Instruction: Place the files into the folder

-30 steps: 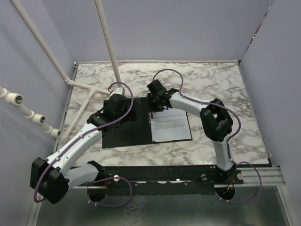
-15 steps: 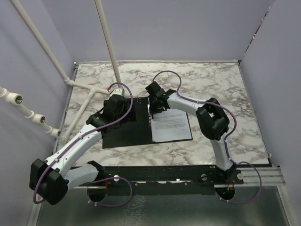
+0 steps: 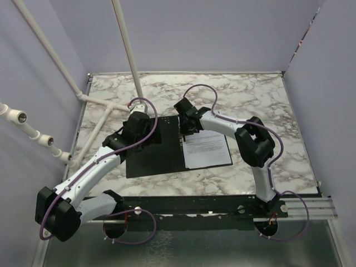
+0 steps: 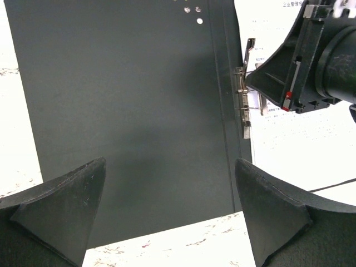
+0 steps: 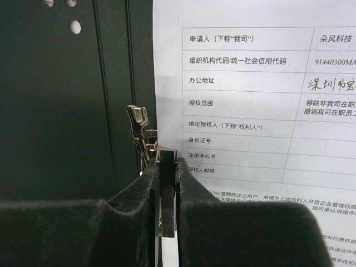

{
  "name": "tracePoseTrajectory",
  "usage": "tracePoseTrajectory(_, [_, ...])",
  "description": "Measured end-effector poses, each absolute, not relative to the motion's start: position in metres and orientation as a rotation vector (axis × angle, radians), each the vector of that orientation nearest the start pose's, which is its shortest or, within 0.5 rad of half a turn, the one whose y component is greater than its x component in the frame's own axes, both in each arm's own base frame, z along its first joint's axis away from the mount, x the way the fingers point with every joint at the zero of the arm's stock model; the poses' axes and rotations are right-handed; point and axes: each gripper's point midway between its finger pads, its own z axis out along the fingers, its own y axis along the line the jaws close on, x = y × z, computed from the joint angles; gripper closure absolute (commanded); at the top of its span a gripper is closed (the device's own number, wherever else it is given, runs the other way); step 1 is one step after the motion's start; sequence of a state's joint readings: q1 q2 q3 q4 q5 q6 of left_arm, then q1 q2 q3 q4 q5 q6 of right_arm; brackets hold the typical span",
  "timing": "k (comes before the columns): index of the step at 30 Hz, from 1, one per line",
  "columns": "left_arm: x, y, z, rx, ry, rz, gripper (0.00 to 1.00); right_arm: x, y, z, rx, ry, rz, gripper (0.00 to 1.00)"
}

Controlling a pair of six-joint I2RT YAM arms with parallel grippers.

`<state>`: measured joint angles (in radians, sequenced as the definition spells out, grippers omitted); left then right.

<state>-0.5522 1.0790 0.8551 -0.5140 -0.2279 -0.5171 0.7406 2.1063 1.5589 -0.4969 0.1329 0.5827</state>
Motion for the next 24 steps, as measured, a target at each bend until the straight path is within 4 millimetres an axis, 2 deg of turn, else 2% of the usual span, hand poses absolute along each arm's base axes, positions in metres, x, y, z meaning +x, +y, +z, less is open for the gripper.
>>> tracePoseTrajectory(5, [0.271,-0.151,0.147,-0.055,2.338,-0.309,0.01,0.358,0.316,0.031,-0.161,2.624,0.235,1.0])
tracePoseTrajectory(10, [0.266,-0.157,0.128,-0.041,2.396,-0.329,0.01,0.347,0.3,0.032,-0.201,2.626,0.184,0.99])
tracePoseTrajectory(17, [0.26,-0.169,0.111,-0.047,2.443,-0.37,0.01,0.34,0.287,0.033,-0.249,2.621,0.14,0.99])
tracePoseTrajectory(24, [0.257,-0.194,0.094,-0.018,2.477,-0.406,0.01,0.336,0.281,0.037,-0.251,2.613,0.134,0.83])
